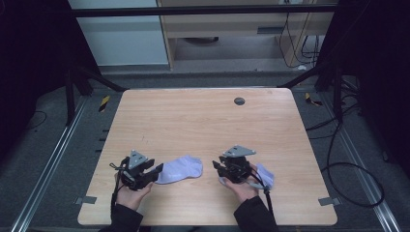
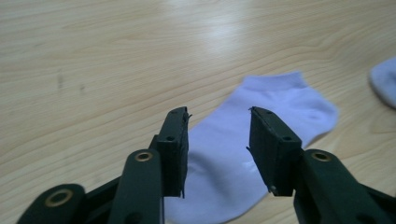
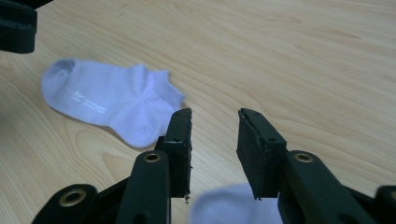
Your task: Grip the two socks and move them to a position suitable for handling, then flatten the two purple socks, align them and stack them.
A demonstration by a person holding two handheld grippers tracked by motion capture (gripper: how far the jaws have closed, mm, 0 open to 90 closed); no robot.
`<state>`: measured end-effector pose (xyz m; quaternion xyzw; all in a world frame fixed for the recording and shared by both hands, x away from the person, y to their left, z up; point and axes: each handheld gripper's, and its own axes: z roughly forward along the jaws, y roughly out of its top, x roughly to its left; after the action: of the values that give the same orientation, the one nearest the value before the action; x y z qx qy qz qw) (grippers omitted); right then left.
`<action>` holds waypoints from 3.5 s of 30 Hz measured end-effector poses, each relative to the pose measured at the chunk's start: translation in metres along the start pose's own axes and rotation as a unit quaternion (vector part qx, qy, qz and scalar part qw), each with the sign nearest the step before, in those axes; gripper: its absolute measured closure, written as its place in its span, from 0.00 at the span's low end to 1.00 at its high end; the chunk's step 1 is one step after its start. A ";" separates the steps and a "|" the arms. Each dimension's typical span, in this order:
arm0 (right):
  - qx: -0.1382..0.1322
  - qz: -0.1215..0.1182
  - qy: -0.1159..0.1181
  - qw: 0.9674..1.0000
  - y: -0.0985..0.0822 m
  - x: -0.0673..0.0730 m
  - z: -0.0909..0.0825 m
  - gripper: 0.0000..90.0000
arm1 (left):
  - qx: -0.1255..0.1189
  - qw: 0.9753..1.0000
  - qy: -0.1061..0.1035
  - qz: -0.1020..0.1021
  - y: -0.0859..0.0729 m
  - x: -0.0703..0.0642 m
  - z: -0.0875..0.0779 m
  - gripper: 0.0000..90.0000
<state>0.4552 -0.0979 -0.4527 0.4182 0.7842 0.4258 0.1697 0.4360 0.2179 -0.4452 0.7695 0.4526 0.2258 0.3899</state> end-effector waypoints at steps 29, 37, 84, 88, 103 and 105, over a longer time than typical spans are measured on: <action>0.053 0.063 -0.093 0.992 -0.084 -0.113 -0.066 0.71 | 0.066 0.991 -0.094 0.074 0.025 -0.138 0.112 0.73; 0.079 0.070 -0.083 0.991 -0.086 -0.113 -0.062 0.94 | 0.078 0.988 -0.115 0.068 0.023 -0.140 0.117 0.96; -0.021 0.021 -0.030 0.999 -0.052 -0.047 -0.067 0.61 | 0.025 0.997 -0.053 0.052 0.007 -0.041 0.024 0.60; -0.021 0.016 -0.023 0.999 -0.042 -0.041 -0.060 0.61 | 0.021 0.999 -0.034 0.032 0.004 -0.017 0.015 0.57; -0.025 0.012 -0.002 1.000 0.005 -0.004 -0.003 0.58 | 0.035 0.998 0.036 -0.025 -0.029 0.054 -0.001 0.54; -0.023 0.010 -0.004 1.000 0.012 0.001 0.007 0.57 | 0.038 0.998 0.046 -0.024 -0.030 0.058 0.002 0.54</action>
<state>0.4654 -0.0902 -0.4475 0.4240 0.7694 0.4436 0.1775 0.4500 0.2763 -0.4710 0.7618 0.4963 0.2340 0.3443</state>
